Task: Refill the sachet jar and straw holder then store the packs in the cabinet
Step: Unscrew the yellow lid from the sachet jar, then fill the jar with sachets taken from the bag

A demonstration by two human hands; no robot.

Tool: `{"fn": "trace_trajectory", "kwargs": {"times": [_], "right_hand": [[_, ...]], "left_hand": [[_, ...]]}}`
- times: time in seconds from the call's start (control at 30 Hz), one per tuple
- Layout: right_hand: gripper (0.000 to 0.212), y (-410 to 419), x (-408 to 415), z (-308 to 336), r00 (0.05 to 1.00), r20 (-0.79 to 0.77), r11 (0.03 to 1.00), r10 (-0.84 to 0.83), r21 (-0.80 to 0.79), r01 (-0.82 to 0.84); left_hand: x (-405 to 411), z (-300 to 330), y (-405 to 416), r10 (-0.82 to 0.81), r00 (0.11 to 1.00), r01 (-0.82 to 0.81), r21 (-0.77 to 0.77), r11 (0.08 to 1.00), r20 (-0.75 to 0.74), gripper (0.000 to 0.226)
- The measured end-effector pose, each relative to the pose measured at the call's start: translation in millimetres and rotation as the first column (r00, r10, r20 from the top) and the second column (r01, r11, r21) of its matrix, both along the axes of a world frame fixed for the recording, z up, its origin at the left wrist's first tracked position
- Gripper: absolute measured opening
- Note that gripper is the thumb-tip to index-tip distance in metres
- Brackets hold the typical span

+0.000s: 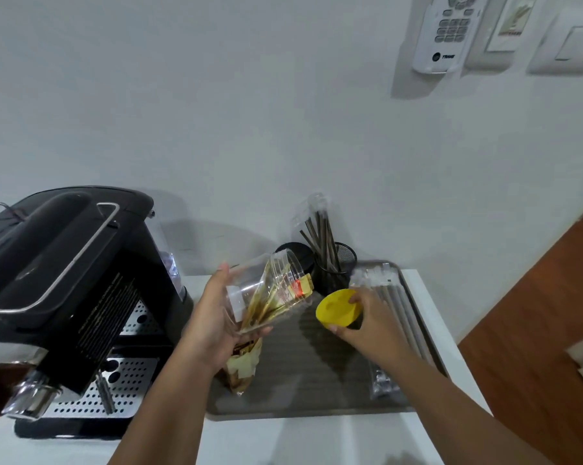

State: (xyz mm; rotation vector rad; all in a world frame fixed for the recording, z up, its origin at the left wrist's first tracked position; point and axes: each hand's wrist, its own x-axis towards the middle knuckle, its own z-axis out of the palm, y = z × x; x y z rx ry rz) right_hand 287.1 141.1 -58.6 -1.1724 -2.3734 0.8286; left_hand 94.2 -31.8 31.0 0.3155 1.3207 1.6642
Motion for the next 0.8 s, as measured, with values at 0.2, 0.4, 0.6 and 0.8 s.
{"fn": "trace_trajectory", "kwargs": {"times": [0.2,0.4,0.6,0.8], "right_hand": [[0.076,-4.9,-4.8,-21.9,0.943,0.333,0.988,0.014,0.142,-0.065],[0.089,-4.6,-2.8,-33.1,0.886,0.464,0.973,0.012,0.197,-0.117],[0.080,-4.2,-8.4,-5.4,0.940,0.338,0.992,0.049,0.095,-0.086],[0.020,-23.7,-13.4,82.2,0.822,-0.558,0.982,0.115,-0.060,-0.178]], "left_hand": [[1.9,0.8,-3.1,0.007,0.999,-0.007,0.013,1.000,-0.051,0.057],[4.8,1.7,-2.6,0.003,0.995,-0.004,-0.009,1.000,-0.102,0.056],[12.3,8.5,-0.3,0.022,0.982,-0.025,-0.015,1.000,-0.186,0.046],[16.9,9.9,1.2,-0.045,0.943,0.016,-0.092,0.996,-0.328,0.042]]}}
